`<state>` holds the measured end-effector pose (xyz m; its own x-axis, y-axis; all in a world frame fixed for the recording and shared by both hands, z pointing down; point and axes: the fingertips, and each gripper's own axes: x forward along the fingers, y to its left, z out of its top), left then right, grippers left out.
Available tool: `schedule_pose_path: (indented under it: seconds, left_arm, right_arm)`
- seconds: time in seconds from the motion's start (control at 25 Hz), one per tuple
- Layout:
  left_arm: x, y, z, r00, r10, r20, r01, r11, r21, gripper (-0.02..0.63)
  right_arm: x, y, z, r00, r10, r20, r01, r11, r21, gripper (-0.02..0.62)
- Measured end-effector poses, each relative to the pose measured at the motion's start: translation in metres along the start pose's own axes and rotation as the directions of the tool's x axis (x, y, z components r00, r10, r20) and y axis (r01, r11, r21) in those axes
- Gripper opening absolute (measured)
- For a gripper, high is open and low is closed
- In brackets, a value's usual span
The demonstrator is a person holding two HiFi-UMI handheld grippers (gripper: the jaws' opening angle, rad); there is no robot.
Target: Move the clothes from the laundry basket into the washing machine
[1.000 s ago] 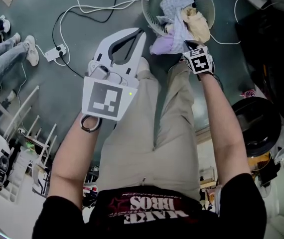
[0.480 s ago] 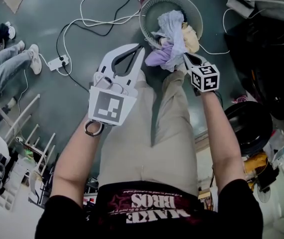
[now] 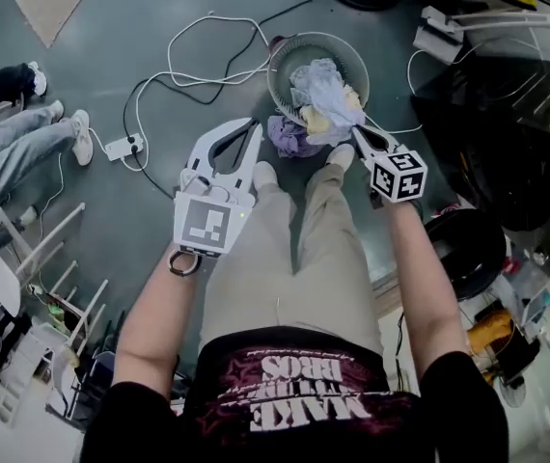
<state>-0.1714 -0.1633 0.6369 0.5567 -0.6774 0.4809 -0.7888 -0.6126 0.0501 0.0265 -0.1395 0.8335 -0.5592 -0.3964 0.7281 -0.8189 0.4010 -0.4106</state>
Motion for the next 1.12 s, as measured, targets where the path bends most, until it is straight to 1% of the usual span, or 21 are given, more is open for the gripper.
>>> schedule_pose_path:
  seconds: [0.12, 0.32, 0.68, 0.88, 1.0, 1.12]
  left_arm:
    - [-0.015, 0.003, 0.022, 0.999, 0.029, 0.014, -0.029, 1.000, -0.005, 0.005]
    - [-0.045, 0.000, 0.056, 0.998, 0.058, 0.032, -0.058, 0.998, -0.008, 0.005]
    - [-0.082, -0.015, 0.105, 0.995, 0.073, 0.071, -0.074, 0.997, 0.016, 0.005]
    - [-0.098, -0.020, 0.135, 0.991, 0.080, 0.109, -0.085, 0.995, 0.045, 0.005]
    - [-0.107, -0.024, 0.147, 0.989, 0.086, 0.119, -0.090, 0.995, 0.034, 0.005]
    - [-0.112, -0.035, 0.156, 0.990, 0.069, 0.126, -0.073, 0.997, 0.029, 0.005]
  right_arm:
    - [-0.019, 0.004, 0.018, 1.000, -0.003, 0.008, 0.003, 1.000, 0.004, 0.008]
    - [-0.056, 0.022, 0.042, 1.000, 0.015, 0.027, -0.016, 0.999, 0.031, 0.008]
    - [-0.118, 0.055, 0.084, 0.997, 0.041, 0.069, -0.040, 0.999, -0.007, 0.008]
    - [-0.155, 0.071, 0.103, 0.995, 0.034, 0.098, -0.031, 0.999, -0.037, 0.008]
    - [-0.179, 0.080, 0.110, 0.993, 0.031, 0.116, -0.026, 0.999, -0.048, 0.008]
    - [-0.203, 0.089, 0.117, 0.988, 0.036, 0.150, -0.029, 0.998, -0.048, 0.008]
